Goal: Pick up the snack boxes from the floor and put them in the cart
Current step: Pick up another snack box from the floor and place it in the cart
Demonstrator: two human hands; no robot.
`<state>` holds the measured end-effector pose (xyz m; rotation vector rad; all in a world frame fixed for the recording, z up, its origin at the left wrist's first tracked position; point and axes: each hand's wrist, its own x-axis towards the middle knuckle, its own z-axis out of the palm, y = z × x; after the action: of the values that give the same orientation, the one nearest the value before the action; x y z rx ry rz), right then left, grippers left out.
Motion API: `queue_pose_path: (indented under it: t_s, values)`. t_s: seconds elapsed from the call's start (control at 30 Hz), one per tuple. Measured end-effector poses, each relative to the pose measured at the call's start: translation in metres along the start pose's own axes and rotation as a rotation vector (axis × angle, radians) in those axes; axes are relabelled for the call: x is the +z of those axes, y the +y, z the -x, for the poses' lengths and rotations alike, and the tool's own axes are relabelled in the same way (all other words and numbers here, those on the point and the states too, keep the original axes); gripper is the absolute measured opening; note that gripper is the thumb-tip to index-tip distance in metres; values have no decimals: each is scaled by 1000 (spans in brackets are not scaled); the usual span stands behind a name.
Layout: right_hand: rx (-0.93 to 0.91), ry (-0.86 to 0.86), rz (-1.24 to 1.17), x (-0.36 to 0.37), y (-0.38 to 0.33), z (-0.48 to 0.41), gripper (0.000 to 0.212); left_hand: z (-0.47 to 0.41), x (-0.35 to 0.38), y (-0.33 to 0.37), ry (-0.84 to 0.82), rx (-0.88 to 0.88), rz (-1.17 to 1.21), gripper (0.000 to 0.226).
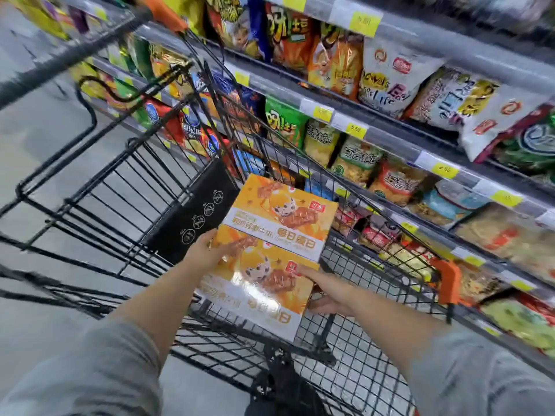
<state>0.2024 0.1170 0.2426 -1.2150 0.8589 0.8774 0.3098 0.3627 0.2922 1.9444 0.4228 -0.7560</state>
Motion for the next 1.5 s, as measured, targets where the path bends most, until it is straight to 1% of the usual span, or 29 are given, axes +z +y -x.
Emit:
queue_pose_path:
  t_s: [0.03, 0.07, 0.1, 0.13, 0.17, 0.3, 0.33, 0.37, 0.4, 0.43, 0.5, 0.6, 0.7, 0.77, 0.9, 1.0, 1.03, 1.13, 1.23, 1.3, 1.4, 1.5]
  values:
    - [7, -2, 21, 0, 0, -2, 73, -2, 0, 3, -15, 7, -23, 47]
    - [12, 10, 53, 1, 0, -4, 72, -9, 0, 0, -19, 6, -34, 71]
    - [19, 26, 93, 2, 0, -4, 74, -9, 1, 1, -18, 6, -44, 90]
    - [18, 50, 118, 3, 0, -6, 75, -8, 3, 3, -10, -9, -66, 100]
    - [16, 73, 124, 4, 1, -5, 74, -1, 6, 8, -6, -5, -80, 100]
    - [-72, 175, 83, 5, 0, 8, 65, 13, 16, 19, 111, 111, -210, 63]
    - [-125, 203, 74, 6, -2, 19, 58, 15, 21, 24, 111, 144, -220, 59]
    - [-166, 230, 65, 5, -4, 27, 47, 20, 25, 31, 98, 174, -225, 57]
    - [-203, 256, 39, 2, -4, 38, 36, 24, 32, 36, 65, 214, -234, 56]
    - [-232, 268, 14, 0, -4, 48, 34, 30, 39, 42, 34, 247, -252, 55]
    - [-286, 302, -48, -8, 5, 76, 41, 50, 60, 53, -40, 334, -276, 52]
    - [-364, 361, -113, -22, 24, 119, 33, 85, 93, 67, -152, 417, -281, 51]
    - [-394, 487, -180, -39, 45, 166, 28, 125, 131, 83, -273, 529, -305, 45]
    - [-409, 543, -208, -54, 65, 189, 24, 149, 157, 90, -339, 573, -332, 42]
    - [-431, 649, -318, -87, 121, 230, 27, 194, 212, 91, -465, 642, -431, 37]
    - [-456, 717, -406, -113, 173, 264, 11, 230, 260, 81, -555, 665, -440, 33]
    - [-459, 737, -447, -126, 196, 276, 11, 247, 281, 76, -587, 675, -458, 32]
    - [-456, 790, -528, -155, 248, 299, 23, 282, 329, 61, -649, 686, -495, 28]
    - [-447, 853, -569, -188, 298, 326, 28, 322, 382, 46, -694, 710, -511, 28]
    - [-444, 879, -600, -214, 336, 348, 23, 355, 423, 33, -731, 727, -522, 25]
    - [-441, 935, -642, -252, 386, 379, 9, 399, 484, 17, -797, 717, -524, 26]
    - [-440, 975, -655, -289, 433, 404, 8, 437, 547, 1, -865, 711, -551, 29]
